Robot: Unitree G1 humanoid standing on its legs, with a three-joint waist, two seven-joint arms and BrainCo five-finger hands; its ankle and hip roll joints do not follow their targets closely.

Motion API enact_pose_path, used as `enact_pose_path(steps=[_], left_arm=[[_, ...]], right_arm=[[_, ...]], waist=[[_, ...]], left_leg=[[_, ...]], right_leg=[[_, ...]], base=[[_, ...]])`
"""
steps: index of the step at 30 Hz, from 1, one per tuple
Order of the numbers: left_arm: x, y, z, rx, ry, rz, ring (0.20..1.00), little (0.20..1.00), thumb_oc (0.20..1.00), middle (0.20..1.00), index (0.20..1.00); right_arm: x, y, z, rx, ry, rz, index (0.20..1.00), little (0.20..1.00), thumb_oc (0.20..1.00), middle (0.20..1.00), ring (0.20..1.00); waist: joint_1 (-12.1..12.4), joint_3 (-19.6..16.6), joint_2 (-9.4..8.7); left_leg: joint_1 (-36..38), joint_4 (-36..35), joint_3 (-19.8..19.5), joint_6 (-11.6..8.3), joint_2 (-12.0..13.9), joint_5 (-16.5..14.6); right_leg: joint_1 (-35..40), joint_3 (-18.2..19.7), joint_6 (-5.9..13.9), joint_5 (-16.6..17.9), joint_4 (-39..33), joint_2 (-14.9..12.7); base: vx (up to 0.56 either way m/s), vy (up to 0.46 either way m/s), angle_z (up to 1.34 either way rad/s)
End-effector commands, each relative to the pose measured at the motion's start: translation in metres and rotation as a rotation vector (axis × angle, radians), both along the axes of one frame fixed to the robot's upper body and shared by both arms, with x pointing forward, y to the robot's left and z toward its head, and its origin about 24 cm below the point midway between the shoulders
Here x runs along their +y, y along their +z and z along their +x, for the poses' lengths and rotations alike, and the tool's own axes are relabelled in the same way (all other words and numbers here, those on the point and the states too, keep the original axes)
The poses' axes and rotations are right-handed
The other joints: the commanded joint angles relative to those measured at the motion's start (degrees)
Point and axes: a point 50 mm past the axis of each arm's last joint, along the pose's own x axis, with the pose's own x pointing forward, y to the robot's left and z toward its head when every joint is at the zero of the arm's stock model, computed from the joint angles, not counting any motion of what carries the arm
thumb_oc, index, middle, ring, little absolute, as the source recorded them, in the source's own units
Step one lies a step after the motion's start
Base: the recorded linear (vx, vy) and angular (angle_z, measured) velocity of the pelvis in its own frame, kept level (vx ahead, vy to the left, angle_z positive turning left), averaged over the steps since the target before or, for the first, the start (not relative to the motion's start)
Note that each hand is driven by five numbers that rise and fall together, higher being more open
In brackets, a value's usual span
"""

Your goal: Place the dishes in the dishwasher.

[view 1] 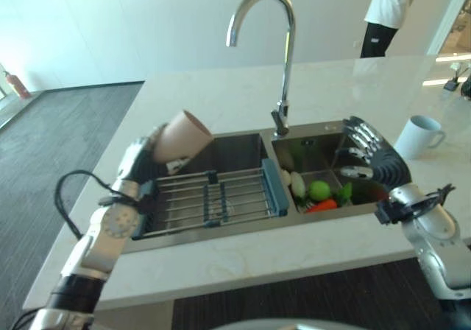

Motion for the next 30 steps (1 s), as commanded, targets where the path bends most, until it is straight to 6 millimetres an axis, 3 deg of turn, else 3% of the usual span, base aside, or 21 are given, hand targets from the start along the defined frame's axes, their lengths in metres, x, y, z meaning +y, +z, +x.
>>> enact_pose_path(steps=[1,5,10,12,14,15,17,19,20,22,24,26,29,30], left_arm=[[-0.013,0.069,-0.008,-0.413,-0.126,-0.138,0.200,0.200,0.200,0.200,0.200],[-0.013,0.073,-0.040,-0.551,-0.158,-0.288,0.200,0.200,0.200,0.200,0.200],[-0.010,0.069,-0.056,-0.593,-0.201,-0.411,0.200,0.200,0.200,0.200,0.200],[-0.012,0.069,-0.059,-0.631,-0.232,-0.466,0.200,0.200,0.200,0.200,0.200],[-0.013,0.069,-0.062,-0.670,-0.244,-0.500,0.200,0.200,0.200,0.200,0.200],[-0.016,0.069,-0.062,-0.688,-0.255,-0.516,0.200,0.200,0.200,0.200,0.200],[-0.022,0.071,-0.059,-0.713,-0.285,-0.535,0.200,0.200,0.200,0.200,0.200],[-0.030,0.070,-0.053,-0.716,-0.323,-0.550,0.200,0.200,0.200,0.200,0.200],[-0.031,0.071,-0.051,-0.712,-0.336,-0.543,0.200,0.200,0.200,0.200,0.200],[-0.031,0.073,-0.048,-0.695,-0.344,-0.542,0.200,0.200,0.200,0.200,0.200],[-0.031,0.076,-0.046,-0.674,-0.361,-0.555,0.200,0.200,0.200,0.200,0.200],[-0.033,0.075,-0.046,-0.655,-0.360,-0.555,0.200,0.200,0.200,0.200,0.200],[-0.037,0.073,-0.045,-0.632,-0.354,-0.548,0.200,0.200,0.200,0.200,0.200],[-0.039,0.073,-0.044,-0.620,-0.359,-0.549,0.200,0.200,0.200,0.200,0.200]], right_arm=[[0.012,0.035,-0.003,-0.211,0.007,0.019,1.000,1.000,1.000,1.000,1.000],[0.009,0.039,-0.009,-0.229,0.002,0.023,1.000,1.000,1.000,1.000,1.000],[0.002,0.044,-0.016,-0.270,-0.047,-0.002,1.000,1.000,1.000,1.000,1.000],[-0.006,0.050,-0.014,-0.296,-0.070,-0.007,1.000,1.000,1.000,1.000,1.000],[-0.011,0.056,-0.015,-0.329,-0.063,-0.017,1.000,1.000,1.000,1.000,1.000],[-0.014,0.058,-0.016,-0.344,-0.068,-0.020,1.000,1.000,1.000,1.000,1.000],[-0.018,0.060,-0.019,-0.375,-0.074,-0.038,1.000,1.000,1.000,1.000,1.000],[-0.018,0.064,-0.018,-0.397,-0.097,-0.034,1.000,1.000,1.000,1.000,1.000],[-0.022,0.065,-0.017,-0.398,-0.119,-0.010,1.000,1.000,1.000,1.000,1.000],[-0.025,0.064,-0.017,-0.404,-0.148,0.038,1.000,1.000,1.000,1.000,1.000],[-0.023,0.063,-0.017,-0.413,-0.147,0.066,1.000,1.000,1.000,1.000,1.000],[-0.017,0.061,-0.018,-0.410,-0.125,0.068,1.000,1.000,1.000,1.000,1.000],[-0.006,0.057,-0.018,-0.400,-0.098,0.065,1.000,1.000,1.000,1.000,1.000],[-0.005,0.055,-0.018,-0.394,-0.099,0.071,1.000,1.000,1.000,1.000,1.000]], waist=[[0.7,2.0,0.16],[2.0,2.5,0.34],[3.1,4.1,0.30],[3.0,4.7,-0.05],[2.7,5.5,-0.77],[2.0,5.9,-1.56],[0.2,5.9,-2.38],[-1.0,4.9,-1.96],[-1.9,4.4,-1.32],[-2.1,4.3,-0.94],[-1.4,5.1,-1.03],[-0.7,5.7,-1.14],[0.6,6.4,-1.19],[0.9,6.4,-0.99]], left_leg=[[3.3,0.4,-0.1,-0.66,2.8,-4.7],[2.6,0.4,-2.1,-1.74,3.8,-3.4],[-1.8,0.4,-3.4,-3.25,5.5,0.2],[-0.6,1.0,-3.1,-2.39,3.5,0.0],[-0.9,8.4,-2.2,-1.50,1.3,-0.9],[-1.3,15.2,-1.1,-0.82,0.9,-1.9],[0.7,21.4,-0.1,0.35,0.5,-4.7],[5.5,16.4,-0.6,0.94,-1.8,-7.9],[9.0,9.5,2.2,0.99,-1.4,-8.8],[12.6,0.4,3.6,1.44,-3.1,-11.1],[11.0,0.4,1.8,1.33,-4.7,-12.7],[9.4,0.4,-2.0,2.21,-6.8,-13.3],[7.4,0.4,-5.3,3.59,-9.0,-12.9],[7.0,0.4,-6.6,4.21,-9.0,-12.9]], right_leg=[[3.2,-1.9,0.60,-3.1,0.4,-1.6],[3.0,-1.0,-1.21,-3.9,0.4,0.9],[2.3,-1.8,-2.57,-4.8,0.4,2.8],[1.3,-1.9,-3.20,-4.7,0.4,3.4],[0.6,-1.7,-3.98,-3.9,0.4,3.4],[-0.1,-2.4,-4.60,-3.0,0.4,3.1],[-1.2,-3.9,-5.18,-1.1,0.4,3.0],[-3.3,-5.9,-4.50,1.2,0.5,2.8],[-4.6,-7.0,-3.32,2.4,0.8,2.0],[-6.6,-8.6,0.05,5.4,1.1,-0.9],[-8.5,-10.0,2.07,7.9,1.2,-3.5],[-10.2,-9.8,2.77,10.8,1.9,-5.7],[-11.3,-9.4,2.66,10.8,3.2,-7.4],[-11.4,-7.7,2.65,10.2,3.8,-7.1]], base=[[0.01,-0.210,0.18],[0.00,-0.292,0.14],[-0.13,-0.165,0.14],[-0.26,0.003,0.40],[-0.34,0.045,0.18],[-0.43,0.085,0.19],[-0.45,0.211,0.73],[-0.44,0.427,0.67],[-0.42,0.588,0.98],[-0.38,0.540,0.92],[-0.28,0.373,0.63],[-0.23,0.391,0.68],[-0.21,0.382,0.55],[-0.13,0.261,0.50]])
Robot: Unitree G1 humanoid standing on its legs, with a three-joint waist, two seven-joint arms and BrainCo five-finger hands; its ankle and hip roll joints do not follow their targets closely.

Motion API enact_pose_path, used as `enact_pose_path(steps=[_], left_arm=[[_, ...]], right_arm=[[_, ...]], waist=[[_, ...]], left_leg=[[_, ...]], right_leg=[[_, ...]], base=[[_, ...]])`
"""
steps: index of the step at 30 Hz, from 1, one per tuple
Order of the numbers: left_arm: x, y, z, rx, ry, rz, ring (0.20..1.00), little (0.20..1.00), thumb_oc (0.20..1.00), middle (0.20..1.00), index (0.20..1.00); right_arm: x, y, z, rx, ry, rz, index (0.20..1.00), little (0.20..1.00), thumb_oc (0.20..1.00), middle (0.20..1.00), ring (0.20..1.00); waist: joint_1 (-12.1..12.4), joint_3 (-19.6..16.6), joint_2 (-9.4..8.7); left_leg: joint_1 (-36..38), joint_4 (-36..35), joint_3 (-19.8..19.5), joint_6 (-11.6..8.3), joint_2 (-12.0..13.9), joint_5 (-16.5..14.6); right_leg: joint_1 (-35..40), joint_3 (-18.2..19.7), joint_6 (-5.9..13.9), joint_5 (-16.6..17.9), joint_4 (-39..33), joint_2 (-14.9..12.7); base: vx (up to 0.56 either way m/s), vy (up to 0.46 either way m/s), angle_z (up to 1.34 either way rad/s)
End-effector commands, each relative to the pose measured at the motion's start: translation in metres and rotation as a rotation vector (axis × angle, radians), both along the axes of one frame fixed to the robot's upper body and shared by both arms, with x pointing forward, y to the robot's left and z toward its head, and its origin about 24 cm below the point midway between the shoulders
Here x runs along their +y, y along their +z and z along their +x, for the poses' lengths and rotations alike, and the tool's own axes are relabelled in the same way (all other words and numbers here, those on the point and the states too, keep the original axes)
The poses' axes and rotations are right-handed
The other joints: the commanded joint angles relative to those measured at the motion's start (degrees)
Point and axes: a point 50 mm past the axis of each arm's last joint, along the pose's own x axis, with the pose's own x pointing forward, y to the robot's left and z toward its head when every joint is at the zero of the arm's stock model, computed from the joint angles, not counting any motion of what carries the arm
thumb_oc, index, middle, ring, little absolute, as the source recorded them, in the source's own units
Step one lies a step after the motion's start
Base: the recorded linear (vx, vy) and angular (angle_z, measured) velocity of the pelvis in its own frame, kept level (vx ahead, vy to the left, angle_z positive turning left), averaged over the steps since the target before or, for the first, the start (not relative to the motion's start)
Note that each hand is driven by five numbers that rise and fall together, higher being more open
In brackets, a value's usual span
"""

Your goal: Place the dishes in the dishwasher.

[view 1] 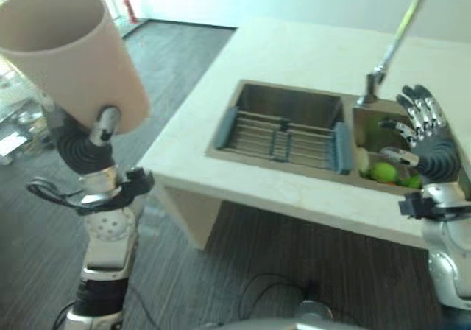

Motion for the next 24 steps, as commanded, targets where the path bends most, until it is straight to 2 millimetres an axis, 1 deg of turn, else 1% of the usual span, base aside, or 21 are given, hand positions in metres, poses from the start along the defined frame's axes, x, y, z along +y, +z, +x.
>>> enact_pose_path(steps=[1,2,3,4,5,7,8,9,10,11,12,14,15,16,17,18,20,21,22,23,24], left_arm=[[-0.005,0.015,-0.005,-0.059,-0.029,0.046,0.200,0.200,0.200,0.200,0.200],[-0.006,0.014,-0.004,-0.051,-0.041,0.048,0.200,0.200,0.200,0.200,0.200],[-0.009,0.014,-0.002,-0.049,-0.061,0.049,0.200,0.200,0.200,0.200,0.200],[-0.012,0.014,-0.001,-0.048,-0.088,0.050,0.200,0.200,0.200,0.200,0.200],[-0.016,0.014,0.001,-0.046,-0.106,0.050,0.200,0.200,0.200,0.200,0.200],[-0.021,0.012,0.002,-0.045,-0.135,0.046,0.200,0.200,0.200,0.200,0.200],[-0.023,0.011,0.001,-0.046,-0.143,0.044,0.200,0.200,0.200,0.200,0.200],[-0.024,0.013,0.000,-0.047,-0.160,0.035,0.200,0.200,0.200,0.200,0.200],[-0.024,0.013,0.000,-0.044,-0.162,0.035,0.200,0.200,0.200,0.200,0.200],[-0.024,0.012,0.000,-0.031,-0.170,0.029,0.200,0.200,0.200,0.200,0.200],[-0.024,0.012,0.001,-0.021,-0.178,0.027,0.200,0.200,0.200,0.200,0.200],[-0.021,0.008,0.000,0.009,-0.171,0.026,0.200,0.200,0.200,0.200,0.200],[-0.020,0.007,-0.001,0.013,-0.164,0.027,0.200,0.200,0.200,0.200,0.200],[-0.018,0.006,-0.003,0.022,-0.156,0.027,0.200,0.200,0.200,0.200,0.200],[-0.014,0.005,-0.007,0.032,-0.153,0.008,0.200,0.200,0.200,0.200,0.200],[-0.013,0.005,-0.008,0.033,-0.165,-0.003,0.200,0.200,0.200,0.200,0.200],[-0.017,0.006,-0.004,0.036,-0.229,-0.013,0.200,0.200,0.200,0.200,0.200],[-0.020,0.007,-0.002,0.032,-0.243,-0.011,0.200,0.200,0.200,0.200,0.200],[-0.021,0.009,-0.004,0.011,-0.238,-0.020,0.200,0.200,0.200,0.200,0.200],[-0.018,0.009,-0.007,0.006,-0.225,-0.029,0.200,0.200,0.200,0.200,0.200],[-0.012,0.009,-0.010,-0.003,-0.212,-0.038,0.200,0.200,0.200,0.200,0.200]], right_arm=[[0.006,0.021,0.002,-0.109,0.016,-0.064,1.000,1.000,1.000,1.000,1.000],[0.005,0.020,0.001,-0.112,0.006,-0.067,1.000,1.000,1.000,1.000,1.000],[0.004,0.020,-0.001,-0.119,-0.005,-0.067,1.000,1.000,1.000,1.000,1.000],[0.002,0.021,-0.001,-0.123,-0.024,-0.064,1.000,1.000,1.000,1.000,1.000],[0.000,0.023,-0.003,-0.131,-0.030,-0.061,1.000,1.000,1.000,1.000,1.000],[-0.003,0.024,-0.004,-0.132,-0.042,-0.062,1.000,1.000,1.000,1.000,1.000],[-0.004,0.024,-0.006,-0.133,-0.044,-0.068,1.000,1.000,1.000,1.000,1.000],[-0.003,0.020,-0.011,-0.132,-0.048,-0.081,1.000,1.000,1.000,1.000,1.000],[-0.003,0.020,-0.011,-0.130,-0.047,-0.078,1.000,1.000,1.000,1.000,1.000],[-0.002,0.018,-0.011,-0.126,-0.050,-0.071,1.000,1.000,1.000,1.000,1.000],[-0.001,0.018,-0.009,-0.125,-0.055,-0.069,1.000,1.000,1.000,1.000,1.000],[0.005,0.019,-0.004,-0.133,-0.028,-0.052,1.000,1.000,1.000,1.000,1.000],[0.007,0.019,-0.002,-0.133,-0.021,-0.051,1.000,1.000,1.000,1.000,1.000],[0.011,0.020,0.000,-0.129,-0.014,-0.054,1.000,1.000,1.000,1.000,1.000],[0.015,0.021,0.003,-0.117,0.001,-0.070,1.000,1.000,1.000,1.000,1.000],[0.014,0.020,0.003,-0.117,-0.005,-0.086,1.000,1.000,1.000,1.000,1.000],[0.008,0.020,0.002,-0.128,-0.069,-0.114,1.000,1.000,1.000,1.000,1.000],[0.005,0.021,0.002,-0.136,-0.084,-0.113,1.000,1.000,1.000,1.000,1.000],[-0.004,0.027,-0.002,-0.162,-0.073,-0.090,1.000,1.000,1.000,1.000,1.000],[-0.005,0.028,-0.004,-0.164,-0.062,-0.091,1.000,1.000,1.000,1.000,1.000],[-0.008,0.029,-0.008,-0.167,-0.058,-0.101,1.000,1.000,1.000,1.000,1.000]], waist=[[-0.2,-0.8,4.30],[-0.5,-1.0,4.10],[-0.9,-1.1,3.81],[-1.2,-1.3,3.74],[-1.5,-1.6,3.53],[-1.5,-1.5,3.43],[-1.3,-1.2,3.12],[-0.9,-0.8,2.25],[-0.8,-0.7,2.11],[0.3,-0.8,2.06],[0.7,-0.7,2.08],[2.8,-0.6,2.46],[3.0,-0.6,2.50],[4.0,-0.6,2.68],[5.2,-0.3,3.06],[5.3,0.1,3.11],[3.9,1.4,2.36],[3.1,1.5,1.97],[1.8,1.4,1.10],[1.6,1.3,1.22],[1.1,0.6,1.75]], left_leg=[[10.5,-12.1,-5.6,-1.59,2.8,1.7],[9.8,-12.1,-7.3,-0.85,2.4,2.0],[8.6,-12.1,-9.0,-0.25,1.8,3.1],[7.9,-12.1,-10.6,0.28,1.5,3.6],[6.6,-12.1,-12.5,0.85,0.9,4.8],[5.0,-12.1,-15.3,1.47,0.6,6.7],[4.5,-12.1,-16.6,1.80,0.1,7.4],[3.7,-12.1,-18.5,2.02,-1.3,8.1],[3.5,-12.1,-19.0,2.06,-1.5,8.3],[3.0,-12.1,-19.6,1.96,-1.5,8.8],[2.8,-12.1,-20.0,1.76,-1.5,9.1],[1.9,-12.1,-21.0,0.74,-1.0,10.4],[1.8,-12.1,-21.2,0.51,-0.9,10.5],[1.6,-12.1,-21.1,-0.02,-0.5,10.6],[1.7,-12.1,-19.1,-1.17,0.6,11.1],[1.0,-11.2,-15.4,-1.94,1.6,11.6],[-1.3,-5.8,-2.2,-3.61,4.6,10.5],[-1.4,-3.9,1.5,-3.89,5.8,9.6],[-1.4,1.2,4.6,-2.85,5.9,5.5],[-0.7,2.0,4.1,-2.52,5.3,4.0],[0.8,-0.7,5.0,-2.18,4.8,3.9]], right_leg=[[-2.8,2.8,3.88,-9.7,-1.1,7.4],[-2.8,5.9,3.41,-11.2,0.6,8.7],[-3.1,8.8,2.63,-12.4,2.8,10.3],[-3.0,11.5,2.26,-14.3,4.7,12.3],[-2.4,14.8,1.72,-16.7,7.0,15.1],[-1.0,20.0,0.36,-19.9,11.1,19.9],[-0.1,22.2,-0.52,-20.9,11.4,22.2],[2.4,23.7,-1.99,-22.8,8.2,24.5],[3.1,23.2,-2.13,-23.0,7.3,24.3],[4.4,22.4,-2.46,-23.7,5.8,24.1],[5.2,21.6,-2.64,-24.0,4.8,24.1],[7.4,19.0,-3.40,-25.5,1.4,24.6],[7.9,18.5,-3.52,-25.5,0.5,24.6],[8.8,17.7,-3.64,-25.4,-1.3,24.3],[10.3,15.7,-3.71,-24.9,-3.8,23.6],[11.0,14.2,-3.65,-24.7,-4.7,23.0],[12.9,9.2,-3.56,-24.5,-5.8,21.2],[13.0,7.4,-3.54,-24.4,-5.9,20.5],[12.2,4.2,-3.33,-23.3,-5.9,18.7],[12.1,4.0,-3.08,-23.3,-5.9,18.5],[11.1,3.3,-2.61,-22.7,-5.9,18.3]], base=[[-0.10,0.214,0.68],[-0.13,0.149,0.81],[-0.12,0.140,0.97],[-0.12,0.144,1.29],[-0.05,0.147,1.64],[-0.02,0.113,1.92],[0.02,0.031,1.81],[0.02,-0.011,1.56],[0.04,-0.087,1.38],[0.04,-0.103,1.21],[0.06,-0.120,1.02],[0.05,-0.120,0.93],[0.05,-0.112,1.03],[0.03,-0.054,0.96],[-0.01,-0.038,0.86],[-0.05,-0.014,0.80],[-0.13,0.007,1.09],[-0.29,0.093,2.38],[-0.23,0.141,2.20],[-0.24,0.239,1.92],[-0.06,0.220,0.83]])
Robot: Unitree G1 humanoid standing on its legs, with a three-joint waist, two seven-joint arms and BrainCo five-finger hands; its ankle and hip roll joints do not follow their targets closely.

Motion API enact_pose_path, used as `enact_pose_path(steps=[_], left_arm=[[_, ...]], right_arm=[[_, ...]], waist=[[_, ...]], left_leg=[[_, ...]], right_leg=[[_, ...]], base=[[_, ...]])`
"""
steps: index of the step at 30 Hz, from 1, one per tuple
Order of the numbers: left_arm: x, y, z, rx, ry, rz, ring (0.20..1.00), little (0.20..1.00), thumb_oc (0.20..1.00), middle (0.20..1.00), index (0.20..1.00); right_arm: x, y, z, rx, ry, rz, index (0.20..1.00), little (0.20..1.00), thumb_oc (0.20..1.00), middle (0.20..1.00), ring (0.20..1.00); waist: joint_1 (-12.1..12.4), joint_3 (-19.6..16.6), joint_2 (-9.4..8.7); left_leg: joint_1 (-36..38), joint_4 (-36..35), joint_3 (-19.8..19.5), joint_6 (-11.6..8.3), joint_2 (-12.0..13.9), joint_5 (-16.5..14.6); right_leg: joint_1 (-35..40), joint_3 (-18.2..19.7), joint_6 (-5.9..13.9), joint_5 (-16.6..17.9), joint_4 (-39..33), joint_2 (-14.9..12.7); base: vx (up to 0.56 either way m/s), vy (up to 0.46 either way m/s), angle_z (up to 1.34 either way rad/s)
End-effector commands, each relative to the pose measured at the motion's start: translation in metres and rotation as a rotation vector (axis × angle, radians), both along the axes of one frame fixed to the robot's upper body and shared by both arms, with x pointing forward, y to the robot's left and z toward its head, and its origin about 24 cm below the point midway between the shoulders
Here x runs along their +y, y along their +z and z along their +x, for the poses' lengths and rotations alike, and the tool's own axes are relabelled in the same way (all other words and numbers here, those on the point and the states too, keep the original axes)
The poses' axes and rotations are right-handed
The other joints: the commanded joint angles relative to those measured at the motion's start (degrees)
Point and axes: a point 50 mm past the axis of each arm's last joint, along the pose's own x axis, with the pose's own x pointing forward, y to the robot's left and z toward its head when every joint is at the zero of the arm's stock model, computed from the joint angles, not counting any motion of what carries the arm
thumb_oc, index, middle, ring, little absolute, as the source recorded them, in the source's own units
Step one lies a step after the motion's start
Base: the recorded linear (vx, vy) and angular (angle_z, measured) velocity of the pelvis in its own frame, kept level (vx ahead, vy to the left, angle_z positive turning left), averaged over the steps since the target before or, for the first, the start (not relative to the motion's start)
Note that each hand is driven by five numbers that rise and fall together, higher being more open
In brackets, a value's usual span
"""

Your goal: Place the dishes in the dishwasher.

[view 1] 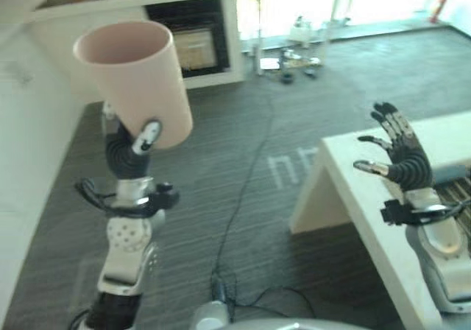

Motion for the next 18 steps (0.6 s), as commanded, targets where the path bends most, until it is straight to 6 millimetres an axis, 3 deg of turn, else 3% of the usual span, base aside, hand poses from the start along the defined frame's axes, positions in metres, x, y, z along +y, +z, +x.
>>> enact_pose_path(steps=[1,3,11,12,13,16,17,18], left_arm=[[0.024,0.026,-0.012,-0.161,0.071,0.003,0.200,0.200,0.200,0.200,0.200],[0.026,0.024,-0.014,-0.167,0.084,0.010,0.200,0.200,0.200,0.200,0.200],[0.020,0.028,-0.010,-0.181,0.084,0.015,0.200,0.200,0.200,0.200,0.200],[0.018,0.028,-0.009,-0.181,0.087,0.016,0.200,0.200,0.200,0.200,0.200],[0.020,0.027,-0.007,-0.175,0.094,0.030,0.200,0.200,0.200,0.200,0.200],[0.020,0.027,-0.007,-0.180,0.098,0.041,0.200,0.200,0.200,0.200,0.200],[0.020,0.031,-0.004,-0.192,0.082,0.043,0.200,0.200,0.200,0.200,0.200],[0.021,0.033,-0.004,-0.194,0.077,0.042,0.200,0.200,0.200,0.200,0.200]], right_arm=[[-0.003,0.033,-0.010,-0.206,0.041,0.044,1.000,1.000,1.000,1.000,1.000],[-0.002,0.028,-0.011,-0.202,0.044,0.052,1.000,1.000,1.000,1.000,1.000],[0.008,0.029,-0.006,-0.206,0.048,0.060,1.000,1.000,1.000,1.000,1.000],[0.013,0.028,-0.004,-0.201,0.040,0.060,1.000,1.000,1.000,1.000,1.000],[0.011,0.028,-0.005,-0.208,0.040,0.076,1.000,1.000,1.000,1.000,1.000],[0.013,0.028,-0.004,-0.215,0.054,0.080,1.000,1.000,1.000,1.000,1.000],[0.013,0.027,-0.002,-0.208,0.057,0.070,1.000,1.000,1.000,1.000,1.000],[0.013,0.026,-0.001,-0.205,0.056,0.068,1.000,1.000,1.000,1.000,1.000]], waist=[[-2.6,-1.2,-0.54],[-2.9,-2.9,1.38],[-2.3,-3.6,1.84],[-1.3,-3.4,1.89],[-0.6,-2.6,1.33],[-0.4,-2.1,1.13],[-0.7,-2.1,0.76],[-0.7,-2.0,0.68]], left_leg=[[8.2,-8.6,-5.6,-8.56,-0.1,-7.0],[11.9,-17.3,-8.3,-8.72,-0.9,-5.2],[11.3,-17.3,-11.0,-8.39,-1.7,-5.2],[11.1,-17.3,-12.4,-7.93,-2.2,-5.4],[10.5,-17.3,-13.2,-6.72,-2.9,-4.5],[10.1,-17.3,-14.2,-6.22,-3.1,-4.3],[9.7,-17.3,-16.3,-6.28,-3.0,-4.2],[9.6,-17.3,-16.8,-6.20,-3.1,-4.2]], right_leg=[[-7.3,3.4,5.52,6.8,-6.3,2.3],[-8.2,3.2,6.55,7.1,-6.3,2.4],[-8.6,1.7,7.05,7.0,-4.8,1.6],[-9.0,0.9,7.51,6.6,-1.9,1.0],[-12.6,-1.5,8.79,8.7,7.5,-1.0],[-15.0,-0.8,9.03,9.3,11.6,-2.0],[-15.3,3.2,8.50,7.1,7.6,-0.2],[-14.6,3.8,8.39,6.6,6.7,0.2]], base=[[-0.06,0.316,0.81],[0.00,0.283,0.63],[-0.02,0.126,0.39],[-0.05,0.373,0.18],[-0.06,0.403,0.07],[-0.03,0.092,0.50],[0.01,-0.034,0.58],[0.03,-0.047,0.28]])
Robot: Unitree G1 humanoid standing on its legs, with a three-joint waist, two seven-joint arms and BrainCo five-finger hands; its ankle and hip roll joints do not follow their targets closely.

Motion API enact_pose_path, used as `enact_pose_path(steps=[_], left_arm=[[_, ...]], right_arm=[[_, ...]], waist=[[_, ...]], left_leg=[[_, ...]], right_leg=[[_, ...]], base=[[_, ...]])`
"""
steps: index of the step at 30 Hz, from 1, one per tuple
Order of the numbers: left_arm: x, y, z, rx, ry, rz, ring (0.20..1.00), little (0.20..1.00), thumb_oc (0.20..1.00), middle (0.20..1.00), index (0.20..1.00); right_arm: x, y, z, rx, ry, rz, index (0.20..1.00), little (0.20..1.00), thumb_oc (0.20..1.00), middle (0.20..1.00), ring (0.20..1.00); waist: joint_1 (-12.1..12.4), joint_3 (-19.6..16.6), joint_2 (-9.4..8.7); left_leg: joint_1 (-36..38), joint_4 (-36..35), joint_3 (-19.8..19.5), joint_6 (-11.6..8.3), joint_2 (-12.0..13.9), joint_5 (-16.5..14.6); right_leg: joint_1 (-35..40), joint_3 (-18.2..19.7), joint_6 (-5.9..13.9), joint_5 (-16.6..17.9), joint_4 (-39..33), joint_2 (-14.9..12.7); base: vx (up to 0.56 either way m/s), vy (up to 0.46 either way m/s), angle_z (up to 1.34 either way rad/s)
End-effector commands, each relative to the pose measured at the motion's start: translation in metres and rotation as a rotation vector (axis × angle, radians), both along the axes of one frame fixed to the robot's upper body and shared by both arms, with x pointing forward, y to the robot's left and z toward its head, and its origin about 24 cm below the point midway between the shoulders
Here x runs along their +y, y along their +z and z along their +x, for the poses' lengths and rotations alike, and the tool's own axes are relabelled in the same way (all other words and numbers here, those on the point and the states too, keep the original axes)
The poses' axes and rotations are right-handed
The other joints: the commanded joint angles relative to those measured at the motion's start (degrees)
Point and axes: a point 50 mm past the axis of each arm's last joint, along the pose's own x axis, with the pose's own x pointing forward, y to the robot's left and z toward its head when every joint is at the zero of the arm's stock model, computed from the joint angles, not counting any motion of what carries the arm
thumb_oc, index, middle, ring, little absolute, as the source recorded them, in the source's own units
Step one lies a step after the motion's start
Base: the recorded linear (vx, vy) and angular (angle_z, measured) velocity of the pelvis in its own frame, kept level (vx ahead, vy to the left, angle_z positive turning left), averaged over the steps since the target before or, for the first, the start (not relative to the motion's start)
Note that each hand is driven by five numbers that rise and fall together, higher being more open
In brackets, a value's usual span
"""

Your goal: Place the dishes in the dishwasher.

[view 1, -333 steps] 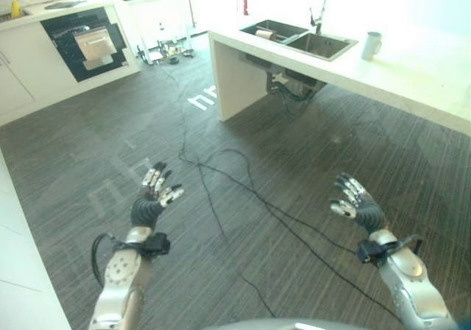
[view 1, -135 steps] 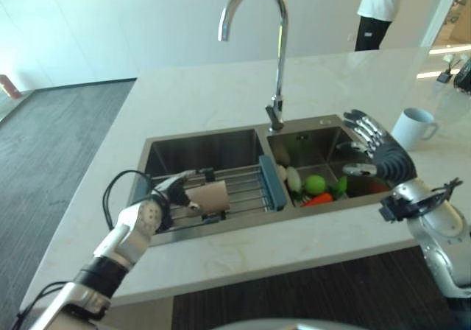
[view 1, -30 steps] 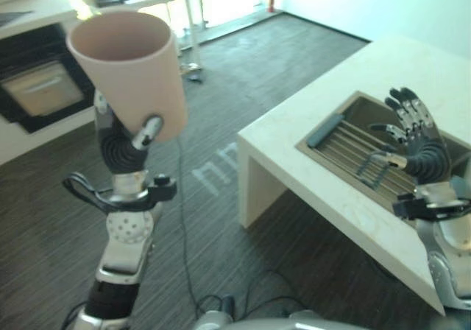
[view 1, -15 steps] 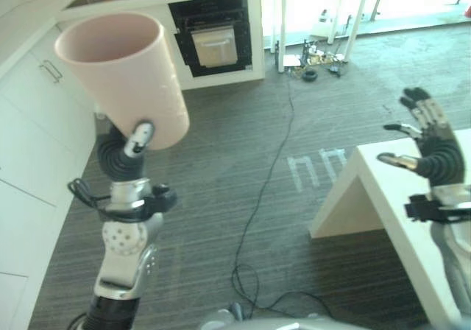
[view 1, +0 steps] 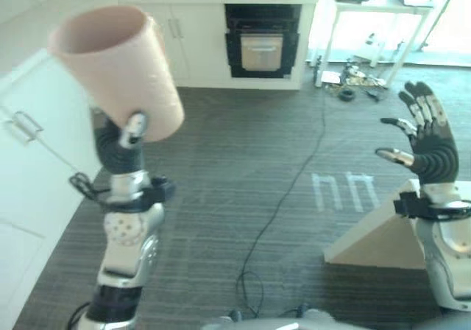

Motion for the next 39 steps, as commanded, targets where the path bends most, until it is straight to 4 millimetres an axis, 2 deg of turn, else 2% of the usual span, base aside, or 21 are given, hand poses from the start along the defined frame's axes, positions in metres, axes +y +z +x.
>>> enact_pose_path(steps=[1,4,7,8,12,18,22,23,25,27,29,30,31,32,33,34,35,36,37,38,39], left_arm=[[0.006,0.028,-0.008,-0.148,0.001,0.055,0.200,0.200,0.200,0.200,0.200],[0.001,0.023,-0.009,-0.135,0.017,0.047,0.200,0.200,0.200,0.200,0.200],[-0.002,0.022,-0.009,-0.132,0.029,0.059,0.200,0.200,0.200,0.200,0.200],[-0.003,0.012,-0.007,-0.089,-0.001,0.072,0.200,0.200,0.200,0.200,0.200],[-0.001,0.011,-0.006,-0.063,-0.017,0.050,0.200,0.200,0.200,0.200,0.200],[0.004,0.008,-0.007,-0.048,-0.013,0.043,0.200,0.200,0.200,0.200,0.200],[0.007,0.009,-0.007,-0.045,-0.003,0.047,0.200,0.200,0.200,0.200,0.200],[0.008,0.008,-0.007,-0.043,0.003,0.043,0.200,0.200,0.200,0.200,0.200],[0.008,0.007,-0.009,-0.042,0.013,0.039,0.200,0.200,0.200,0.200,0.200],[0.011,0.004,-0.013,-0.036,0.025,0.033,0.200,0.200,0.200,0.200,0.200],[0.013,0.002,-0.016,-0.024,0.026,0.030,0.200,0.200,0.200,0.200,0.200],[0.013,0.001,-0.016,-0.019,0.023,0.031,0.200,0.200,0.200,0.200,0.200],[0.013,-0.002,-0.016,0.005,0.014,0.043,0.200,0.200,0.200,0.200,0.200],[0.013,-0.003,-0.017,0.008,0.018,0.043,0.200,0.200,0.200,0.200,0.200],[0.014,-0.005,-0.016,0.014,0.029,0.039,0.200,0.200,0.200,0.200,0.200],[0.014,-0.007,-0.016,0.019,0.040,0.035,0.200,0.200,0.200,0.200,0.200],[0.016,-0.009,-0.016,0.025,0.052,0.030,0.200,0.200,0.200,0.200,0.200],[0.017,-0.011,-0.017,0.028,0.058,0.024,0.200,0.200,0.200,0.200,0.200],[0.018,-0.012,-0.017,0.030,0.057,0.022,0.200,0.200,0.200,0.200,0.200],[0.018,-0.013,-0.016,0.033,0.051,0.017,0.200,0.200,0.200,0.200,0.200],[0.015,-0.013,-0.015,0.031,0.052,0.020,0.200,0.200,0.200,0.200,0.200]], right_arm=[[0.005,0.023,0.002,-0.138,0.039,-0.007,1.000,1.000,1.000,1.000,1.000],[0.008,0.027,0.002,-0.149,0.075,-0.022,1.000,1.000,1.000,1.000,1.000],[0.011,0.028,0.004,-0.148,0.097,-0.024,1.000,1.000,1.000,1.000,1.000],[0.016,0.019,0.002,-0.132,0.143,0.009,1.000,1.000,1.000,1.000,1.000],[0.009,0.019,0.000,-0.113,0.127,0.000,1.000,1.000,1.000,1.000,1.000],[0.012,0.018,-0.001,-0.107,0.115,-0.022,1.000,1.000,1.000,1.000,1.000],[0.011,0.018,-0.001,-0.093,0.116,-0.003,1.000,1.000,1.000,1.000,1.000],[0.010,0.018,-0.001,-0.089,0.121,-0.003,1.000,1.000,1.000,1.000,1.000],[0.010,0.018,0.000,-0.088,0.132,-0.008,1.000,1.000,1.000,1.000,1.000],[0.009,0.018,-0.003,-0.093,0.146,-0.019,1.000,1.000,1.000,1.000,1.000],[0.007,0.016,-0.005,-0.091,0.148,-0.026,1.000,1.000,1.000,1.000,1.000],[0.007,0.016,-0.005,-0.088,0.142,-0.028,1.000,1.000,1.000,1.000,1.000],[0.009,0.016,0.001,-0.079,0.144,-0.011,1.000,1.000,1.000,1.000,1.000],[0.010,0.016,0.001,-0.077,0.150,-0.010,1.000,1.000,1.000,1.000,1.000],[0.010,0.015,0.002,-0.071,0.164,-0.011,1.000,1.000,1.000,1.000,1.000],[0.011,0.014,0.002,-0.066,0.177,-0.021,1.000,1.000,1.000,1.000,1.000],[0.011,0.013,0.001,-0.062,0.191,-0.029,1.000,1.000,1.000,1.000,1.000],[0.010,0.013,0.000,-0.059,0.202,-0.033,1.000,1.000,1.000,1.000,1.000],[0.009,0.013,0.000,-0.060,0.205,-0.034,1.000,1.000,1.000,1.000,1.000],[0.009,0.015,0.000,-0.064,0.211,-0.038,1.000,1.000,1.000,1.000,1.000],[0.008,0.016,0.000,-0.069,0.215,-0.038,1.000,1.000,1.000,1.000,1.000]], waist=[[-1.1,-0.5,-1.46],[-0.5,-1.1,-1.83],[-0.4,-1.7,-1.97],[-1.2,-1.9,-1.75],[-2.2,-3.2,-1.59],[-2.4,-3.8,-1.18],[-2.7,-3.2,-1.04],[-2.7,-2.8,-1.28],[-2.4,-1.6,-2.22],[-1.8,0.1,-3.66],[-1.3,1.3,-3.91],[-1.1,1.5,-3.88],[-0.2,1.8,-2.39],[-0.1,1.8,-1.89],[0.2,1.6,-1.10],[0.6,1.6,-0.57],[1.0,1.7,-0.24],[1.2,1.6,-0.08],[1.1,1.6,0.00],[1.2,1.3,-0.14],[1.2,1.0,-0.22]], left_leg=[[2.0,-3.1,-3.2,-3.71,0.6,-3.1],[2.8,-3.1,-3.1,-3.80,0.7,-3.4],[3.2,-3.1,-2.9,-3.81,0.5,-3.8],[3.0,-3.1,-3.0,-6.51,3.7,-3.8],[3.5,-3.1,-2.9,-6.48,3.7,-4.3],[4.1,-3.1,-1.6,-6.36,4.3,-4.5],[4.2,-1.7,-0.9,-7.19,5.0,-3.0],[3.6,1.4,-0.9,-7.43,4.9,-3.8],[-0.5,11.9,-1.0,-8.00,5.2,-2.5],[-8.3,27.9,-2.5,-8.07,4.7,-0.4],[-13.3,33.1,-3.9,-7.63,4.5,0.4],[-14.0,32.0,-4.0,-7.56,4.8,0.8],[-11.9,13.6,-1.3,-8.09,7.6,2.9],[-11.7,8.8,-1.0,-8.39,8.2,3.8],[-10.7,0.3,-0.9,-9.12,8.9,6.7],[-10.8,-3.1,-2.0,-9.75,9.3,9.0],[-12.3,-3.1,-4.1,-10.20,9.5,10.1],[-13.2,-3.1,-4.4,-10.34,9.6,10.6],[-13.3,-3.1,-3.7,-10.36,9.6,10.9],[-13.0,-3.1,-2.2,-9.83,9.1,9.3],[-13.0,-3.1,-1.8,-9.79,8.9,9.1]], right_leg=[[5.7,2.5,-1.12,-2.0,-9.9,4.5],[9.8,3.8,-1.87,-2.2,-16.2,5.6],[11.5,4.5,-2.27,-1.9,-18.9,6.1],[11.6,8.0,-2.51,-1.3,-21.8,6.3],[11.7,8.3,-2.84,-1.9,-21.8,6.9],[11.9,8.6,-3.26,-2.4,-21.8,7.4],[11.8,10.0,-4.50,-2.3,-21.8,8.6],[12.2,10.4,-4.71,-2.7,-21.8,8.7],[12.6,11.0,-5.75,-2.6,-21.8,8.9],[12.9,11.4,-7.27,-1.9,-21.8,8.5],[13.5,11.7,-7.85,-1.9,-21.6,8.8],[13.8,11.7,-7.84,-2.0,-21.6,9.0],[15.6,11.6,-6.60,-4.4,-21.8,10.0],[16.0,11.9,-6.39,-4.8,-21.8,10.2],[16.9,12.5,-6.06,-5.8,-21.8,10.5],[18.0,13.3,-6.04,-6.7,-21.8,10.9],[19.2,14.4,-6.28,-7.5,-21.8,11.4],[20.2,15.0,-6.42,-8.3,-21.8,11.7],[20.7,15.0,-6.46,-8.8,-21.8,11.9],[21.5,15.0,-6.13,-9.4,-21.8,11.0],[22.1,14.6,-5.83,-9.4,-21.8,10.5]], base=[[0.04,-0.041,0.62],[0.04,-0.077,0.53],[0.05,-0.065,-0.15],[0.03,-0.028,-0.15],[0.01,-0.014,-0.02],[0.02,-0.094,-0.02],[0.05,-0.216,-0.04],[0.02,-0.170,-0.14],[0.04,-0.201,-0.13],[0.05,-0.218,-0.14],[0.10,-0.092,-0.23],[0.44,0.142,-0.35],[0.46,0.206,-0.33],[0.56,0.297,-0.49],[0.33,0.220,-0.28],[0.39,0.240,-0.18],[0.35,0.246,-0.10],[0.29,0.226,-0.08],[0.31,0.322,-0.26],[0.31,0.330,-0.39],[0.37,0.367,-0.38]])
